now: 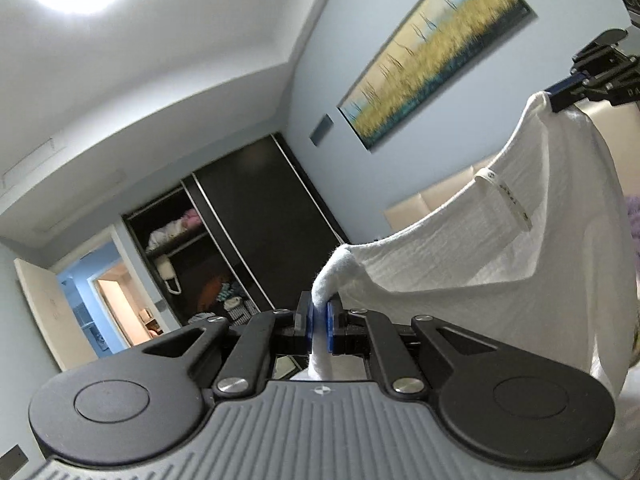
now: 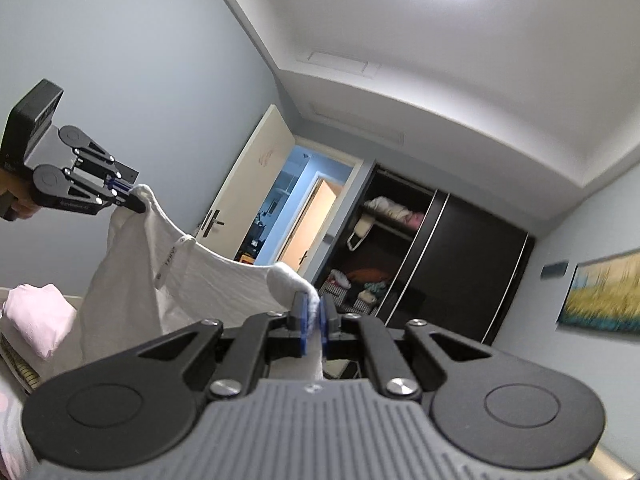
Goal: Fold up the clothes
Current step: 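Lift the garment high with both tools, holding it up by two edges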
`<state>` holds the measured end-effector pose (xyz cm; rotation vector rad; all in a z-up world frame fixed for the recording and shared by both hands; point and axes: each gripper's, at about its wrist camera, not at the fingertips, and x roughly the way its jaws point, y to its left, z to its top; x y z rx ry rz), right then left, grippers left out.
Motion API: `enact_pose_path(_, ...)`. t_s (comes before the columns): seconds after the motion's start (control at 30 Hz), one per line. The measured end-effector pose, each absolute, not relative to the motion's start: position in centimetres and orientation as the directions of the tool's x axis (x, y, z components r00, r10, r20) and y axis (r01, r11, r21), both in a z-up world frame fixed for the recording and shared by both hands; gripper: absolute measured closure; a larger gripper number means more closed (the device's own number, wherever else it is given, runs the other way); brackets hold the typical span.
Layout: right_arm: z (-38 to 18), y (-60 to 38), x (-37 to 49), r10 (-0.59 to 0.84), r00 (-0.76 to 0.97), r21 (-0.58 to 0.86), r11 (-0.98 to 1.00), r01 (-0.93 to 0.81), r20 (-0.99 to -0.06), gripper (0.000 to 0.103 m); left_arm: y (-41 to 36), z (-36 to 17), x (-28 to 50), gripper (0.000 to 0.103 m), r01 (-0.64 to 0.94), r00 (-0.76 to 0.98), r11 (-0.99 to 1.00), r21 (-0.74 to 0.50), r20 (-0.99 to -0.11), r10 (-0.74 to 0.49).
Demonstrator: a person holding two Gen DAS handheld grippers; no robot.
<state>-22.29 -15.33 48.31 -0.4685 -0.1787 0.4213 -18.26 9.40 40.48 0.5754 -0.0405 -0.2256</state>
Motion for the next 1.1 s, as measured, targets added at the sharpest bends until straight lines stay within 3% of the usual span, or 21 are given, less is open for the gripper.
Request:
enact_pose_path(0.2, 51.4, -15.6, -26.3, 0.434, 0.886, -0.439, 0.836, -0.329, 0.162, 0.096, 8.3, 43.3, -21.7, 0.098, 0.156, 0.980, 0.802, 0.576, 0.009, -0.197)
enact_pose_path(0.27, 51.9, -15.7, -26.6, 0.458, 0.882, -0.437, 0.819, -0.372, 0.107, 0.096, 7.7, 43.9, -22.5, 0.098, 0.141, 0.982, 0.795, 0.590, 0.018, -0.187)
enact_pose_path(0.4, 52.1, -16.5, -27.3, 0.470, 0.877, -0.438, 0.814, -0.383, 0.106, 0.096, 6.6, 44.7, -23.2, 0.098, 0.114, 0.986, 0.784, 0.610, 0.029, -0.166)
enact_pose_path(0.47, 51.4, -16.6, -27.2, 0.491, 0.870, -0.461, 0.783, -0.417, 0.046, 0.096, 6.0, 44.9, -23.4, 0.098, 0.109, 0.986, 0.776, 0.621, 0.031, -0.163)
enact_pose_path(0.73, 50.2, -18.2, -28.1, 0.492, 0.871, -0.440, 0.779, -0.447, -0.015, 0.096, 5.0, 43.8, -24.3, 0.098, 0.170, 0.976, 0.780, 0.602, 0.004, -0.216)
enact_pose_path(1.1, 50.8, -18.4, -28.5, 0.492, 0.871, -0.411, 0.795, -0.447, 0.004, 0.096, 6.5, 42.0, -24.9, 0.096, 0.229, 0.963, 0.803, 0.550, -0.010, -0.268)
